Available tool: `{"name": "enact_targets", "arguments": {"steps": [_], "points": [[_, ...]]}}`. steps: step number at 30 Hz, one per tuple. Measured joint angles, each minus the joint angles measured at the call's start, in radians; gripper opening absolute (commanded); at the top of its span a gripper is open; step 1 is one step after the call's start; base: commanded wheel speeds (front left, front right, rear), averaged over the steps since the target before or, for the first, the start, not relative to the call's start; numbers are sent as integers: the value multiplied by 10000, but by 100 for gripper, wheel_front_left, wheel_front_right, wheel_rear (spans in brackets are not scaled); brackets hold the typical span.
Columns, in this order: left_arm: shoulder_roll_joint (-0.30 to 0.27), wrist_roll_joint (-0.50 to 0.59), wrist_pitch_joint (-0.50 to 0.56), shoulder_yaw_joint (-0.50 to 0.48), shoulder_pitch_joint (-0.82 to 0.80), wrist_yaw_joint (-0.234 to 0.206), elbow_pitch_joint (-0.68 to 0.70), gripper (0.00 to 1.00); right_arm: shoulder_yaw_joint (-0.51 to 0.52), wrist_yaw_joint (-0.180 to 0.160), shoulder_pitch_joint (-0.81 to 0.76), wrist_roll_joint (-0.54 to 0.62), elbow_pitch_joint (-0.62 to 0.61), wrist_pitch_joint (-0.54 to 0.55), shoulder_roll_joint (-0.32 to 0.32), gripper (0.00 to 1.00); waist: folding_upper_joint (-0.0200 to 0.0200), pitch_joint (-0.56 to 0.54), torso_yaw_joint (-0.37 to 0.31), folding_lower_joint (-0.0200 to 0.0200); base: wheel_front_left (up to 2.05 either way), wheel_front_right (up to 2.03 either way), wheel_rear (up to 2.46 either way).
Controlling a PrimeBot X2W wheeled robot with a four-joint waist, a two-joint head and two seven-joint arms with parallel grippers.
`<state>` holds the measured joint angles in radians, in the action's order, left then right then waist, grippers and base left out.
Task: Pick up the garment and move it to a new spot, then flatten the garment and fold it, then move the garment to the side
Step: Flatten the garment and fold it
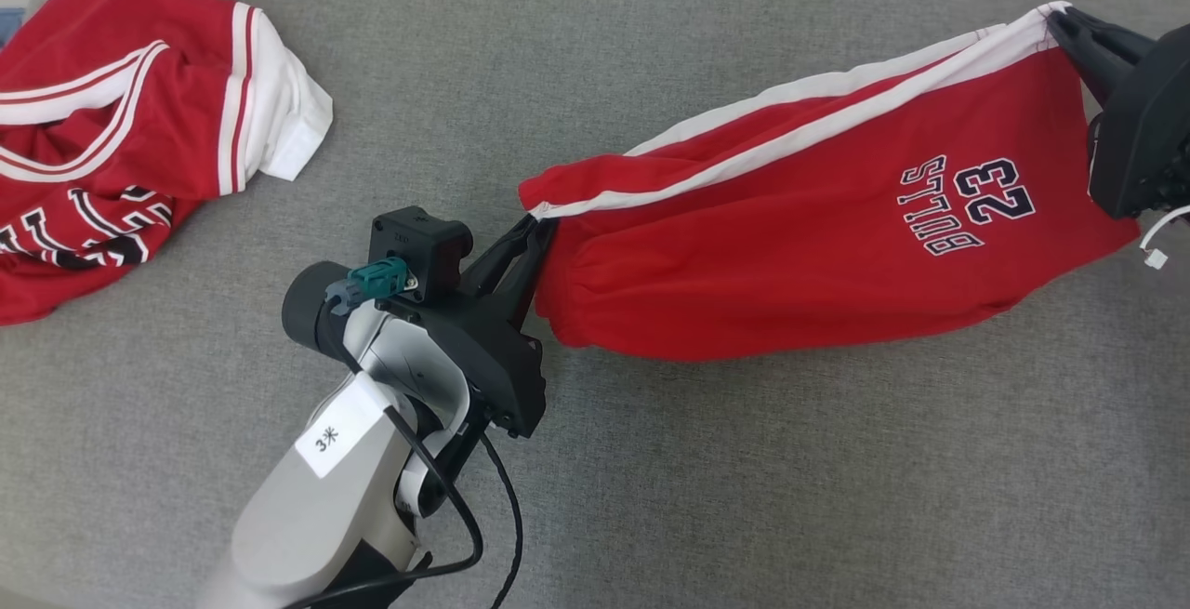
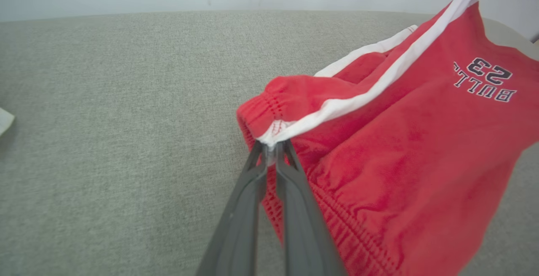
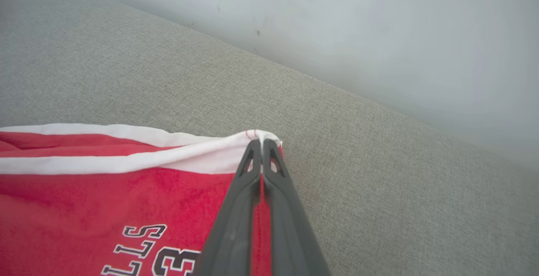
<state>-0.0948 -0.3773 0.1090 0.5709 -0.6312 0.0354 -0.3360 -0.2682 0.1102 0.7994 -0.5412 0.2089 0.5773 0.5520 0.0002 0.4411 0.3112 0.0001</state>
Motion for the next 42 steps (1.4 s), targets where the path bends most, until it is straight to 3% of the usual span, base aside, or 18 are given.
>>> {"name": "enact_targets", "arguments": {"steps": [9,10,11,12,19,30,33,35,42], "points": [[157,0,-353,-4,-177,-4,-541,0,-174,44,319,167,717,-616,-94,0,0,30,106,0,0,0,0],[165,0,-414,-4,-189,-4,-598,27,-186,44,318,169,813,-683,-123,0,-1,27,111,0,0,0,0],[174,0,-472,8,-196,-4,-648,73,-190,44,317,169,899,-732,-161,7,-1,23,114,0,0,0,0],[186,0,-527,27,-204,0,-692,100,-217,44,317,171,970,-777,-188,97,-1,17,115,-1,0,0,0],[290,98,-1101,63,-518,-17,-957,100,-303,50,322,253,1526,-1423,-472,100,-1,-82,61,0,0,0,0],[238,1014,-2679,-69,-711,-631,-1227,100,-213,27,665,853,1647,-3730,-715,100,-1,-525,-98,-1,0,0,0],[71,1072,-3545,-174,-606,-736,-991,100,535,-744,159,840,1145,-5066,-1198,100,-1,-766,-147,-1,0,0,0],[-75,1072,-3664,-320,-312,-803,-796,100,773,-1068,-503,742,802,-5783,-1593,100,-2,-960,-199,-3,0,0,0],[-855,1151,-3662,-780,1404,-1172,138,100,938,-1766,-2796,717,77,-7787,-2558,100,-2,-1783,-519,-4,0,0,0]]}}
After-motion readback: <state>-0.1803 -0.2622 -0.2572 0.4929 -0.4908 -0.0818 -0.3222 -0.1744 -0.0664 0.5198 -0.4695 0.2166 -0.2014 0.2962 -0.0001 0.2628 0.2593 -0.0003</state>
